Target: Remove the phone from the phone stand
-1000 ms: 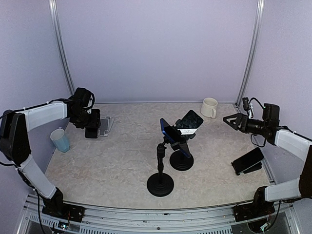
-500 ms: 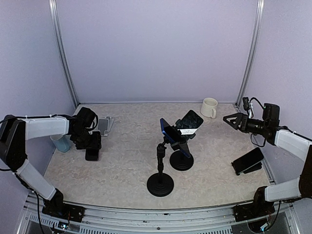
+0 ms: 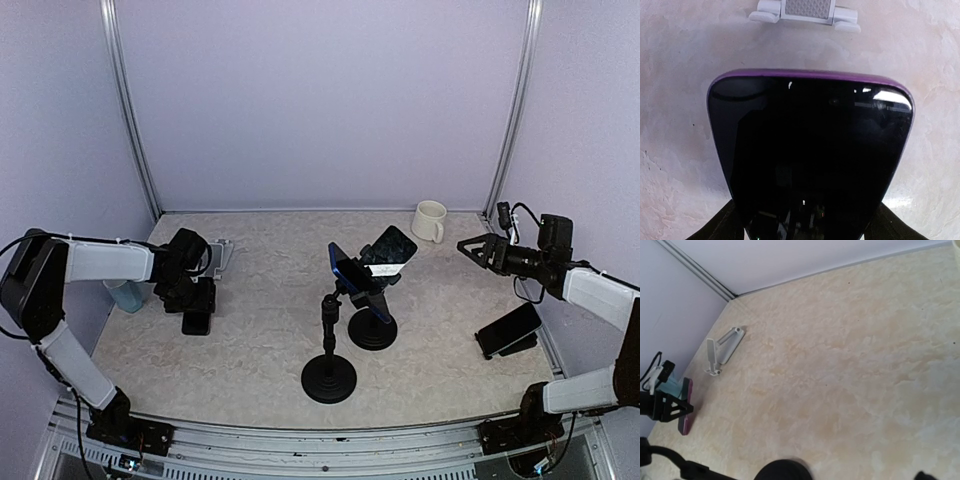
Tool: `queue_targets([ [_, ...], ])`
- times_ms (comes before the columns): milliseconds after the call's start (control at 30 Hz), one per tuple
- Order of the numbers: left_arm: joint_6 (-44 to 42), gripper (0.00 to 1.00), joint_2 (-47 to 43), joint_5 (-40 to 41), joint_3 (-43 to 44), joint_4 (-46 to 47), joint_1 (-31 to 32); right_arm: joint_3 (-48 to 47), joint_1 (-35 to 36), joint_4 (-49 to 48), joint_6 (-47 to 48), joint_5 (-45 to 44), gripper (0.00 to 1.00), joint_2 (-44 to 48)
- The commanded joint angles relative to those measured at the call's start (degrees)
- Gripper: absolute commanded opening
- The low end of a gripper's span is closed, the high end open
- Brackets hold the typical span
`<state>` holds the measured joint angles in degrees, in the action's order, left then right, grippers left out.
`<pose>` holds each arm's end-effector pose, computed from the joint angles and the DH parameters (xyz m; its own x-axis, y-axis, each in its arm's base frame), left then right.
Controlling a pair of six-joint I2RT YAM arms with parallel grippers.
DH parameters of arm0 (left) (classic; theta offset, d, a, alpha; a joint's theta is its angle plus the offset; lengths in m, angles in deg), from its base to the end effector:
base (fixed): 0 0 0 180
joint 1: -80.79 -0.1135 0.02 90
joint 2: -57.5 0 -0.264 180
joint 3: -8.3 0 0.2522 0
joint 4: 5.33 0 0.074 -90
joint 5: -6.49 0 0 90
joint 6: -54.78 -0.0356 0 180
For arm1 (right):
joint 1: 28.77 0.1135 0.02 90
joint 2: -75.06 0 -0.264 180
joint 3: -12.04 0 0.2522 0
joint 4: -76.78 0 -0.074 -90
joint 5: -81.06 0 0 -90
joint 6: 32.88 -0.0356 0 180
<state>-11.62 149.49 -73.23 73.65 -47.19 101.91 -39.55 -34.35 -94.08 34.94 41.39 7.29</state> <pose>0.2771 -0.1002 0.1628 -0.9128 -0.0697 -0.4023 -0.0785 0.9969 0.0054 0.2512 0.0030 0.2462 -0.6321 0.3039 -0.7128 -0.4231 0.6353 0.6461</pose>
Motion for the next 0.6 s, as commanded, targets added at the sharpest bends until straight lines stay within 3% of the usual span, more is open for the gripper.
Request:
queue_targets([
  [0, 0.75, 0.61, 1.86, 2.05, -0.77, 3.34, 0.45, 0.65, 0.59, -0.93, -0.19, -0.35, 1.0, 1.43],
  [567, -0.88, 0.74, 5.06, 5.82, -1.76, 2.85, 0.85, 0.38, 1.18, -0.78, 0.2, -1.11, 1.0, 0.45],
])
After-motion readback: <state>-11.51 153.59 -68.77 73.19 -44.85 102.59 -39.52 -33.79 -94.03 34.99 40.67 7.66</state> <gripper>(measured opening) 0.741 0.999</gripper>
